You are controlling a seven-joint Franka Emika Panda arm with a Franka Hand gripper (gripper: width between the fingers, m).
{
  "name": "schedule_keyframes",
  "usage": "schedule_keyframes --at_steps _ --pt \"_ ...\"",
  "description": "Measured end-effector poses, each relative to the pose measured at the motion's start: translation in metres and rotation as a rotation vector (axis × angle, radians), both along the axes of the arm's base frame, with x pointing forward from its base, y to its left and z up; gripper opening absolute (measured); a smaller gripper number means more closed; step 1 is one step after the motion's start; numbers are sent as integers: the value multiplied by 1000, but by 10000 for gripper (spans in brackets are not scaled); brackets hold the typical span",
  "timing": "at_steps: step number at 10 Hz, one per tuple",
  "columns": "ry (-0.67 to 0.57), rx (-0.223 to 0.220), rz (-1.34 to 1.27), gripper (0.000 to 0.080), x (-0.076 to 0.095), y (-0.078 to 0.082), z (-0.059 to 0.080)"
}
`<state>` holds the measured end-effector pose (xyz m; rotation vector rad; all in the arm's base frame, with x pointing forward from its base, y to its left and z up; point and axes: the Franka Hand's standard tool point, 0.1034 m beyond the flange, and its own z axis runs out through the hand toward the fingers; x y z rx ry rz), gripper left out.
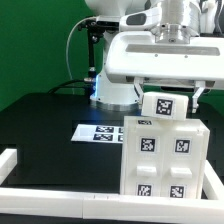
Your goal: Assemble cabinet
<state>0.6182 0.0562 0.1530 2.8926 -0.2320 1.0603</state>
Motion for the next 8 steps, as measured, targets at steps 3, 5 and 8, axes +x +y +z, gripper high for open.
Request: schedule_keyframes --at_steps 3,5,8 --pt "0 -1 1 555 0 0 0" --pt "6 2 0 654 0 -1 1" --pt "94 74 -14 790 1 -6 24"
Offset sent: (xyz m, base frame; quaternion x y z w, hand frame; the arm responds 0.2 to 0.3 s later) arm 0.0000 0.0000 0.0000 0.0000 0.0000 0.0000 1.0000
